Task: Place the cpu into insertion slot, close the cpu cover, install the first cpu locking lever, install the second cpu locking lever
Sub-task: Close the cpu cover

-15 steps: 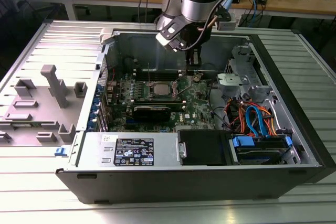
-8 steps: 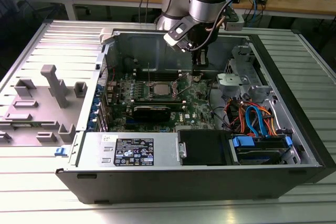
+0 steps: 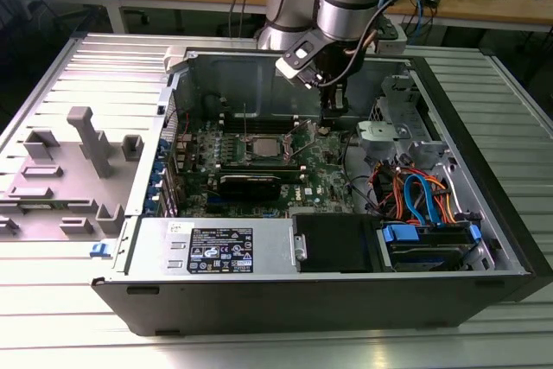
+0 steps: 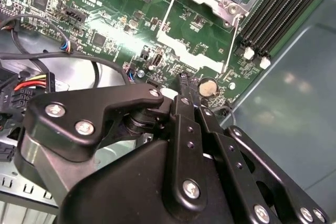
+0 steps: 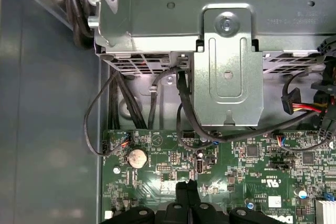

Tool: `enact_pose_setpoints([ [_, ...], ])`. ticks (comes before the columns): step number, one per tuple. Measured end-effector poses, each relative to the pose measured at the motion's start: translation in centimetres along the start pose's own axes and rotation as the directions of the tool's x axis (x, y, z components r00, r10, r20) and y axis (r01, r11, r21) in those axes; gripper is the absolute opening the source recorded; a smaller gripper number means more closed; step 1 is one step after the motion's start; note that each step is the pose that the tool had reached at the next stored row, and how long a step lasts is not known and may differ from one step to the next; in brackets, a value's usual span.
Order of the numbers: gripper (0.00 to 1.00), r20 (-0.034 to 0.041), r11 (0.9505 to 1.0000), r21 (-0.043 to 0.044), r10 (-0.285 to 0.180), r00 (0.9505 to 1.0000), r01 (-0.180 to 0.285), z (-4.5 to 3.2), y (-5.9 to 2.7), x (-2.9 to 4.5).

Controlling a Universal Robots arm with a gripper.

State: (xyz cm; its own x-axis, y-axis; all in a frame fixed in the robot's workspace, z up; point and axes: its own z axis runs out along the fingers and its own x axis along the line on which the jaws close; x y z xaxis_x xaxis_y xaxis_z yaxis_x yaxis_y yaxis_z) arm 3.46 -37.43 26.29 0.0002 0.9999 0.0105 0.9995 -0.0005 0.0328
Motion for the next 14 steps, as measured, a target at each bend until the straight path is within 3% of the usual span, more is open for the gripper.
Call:
enact_pose_setpoints([
  [6,0.11,0.0,1.0,0.0077,0.0,1.0,0.0,1.01,0.03,-0.03],
  [14,0.11,0.0001,0.9999,0.0139,0.0,1.0,0.0,1.63,-0.23,-0.44],
])
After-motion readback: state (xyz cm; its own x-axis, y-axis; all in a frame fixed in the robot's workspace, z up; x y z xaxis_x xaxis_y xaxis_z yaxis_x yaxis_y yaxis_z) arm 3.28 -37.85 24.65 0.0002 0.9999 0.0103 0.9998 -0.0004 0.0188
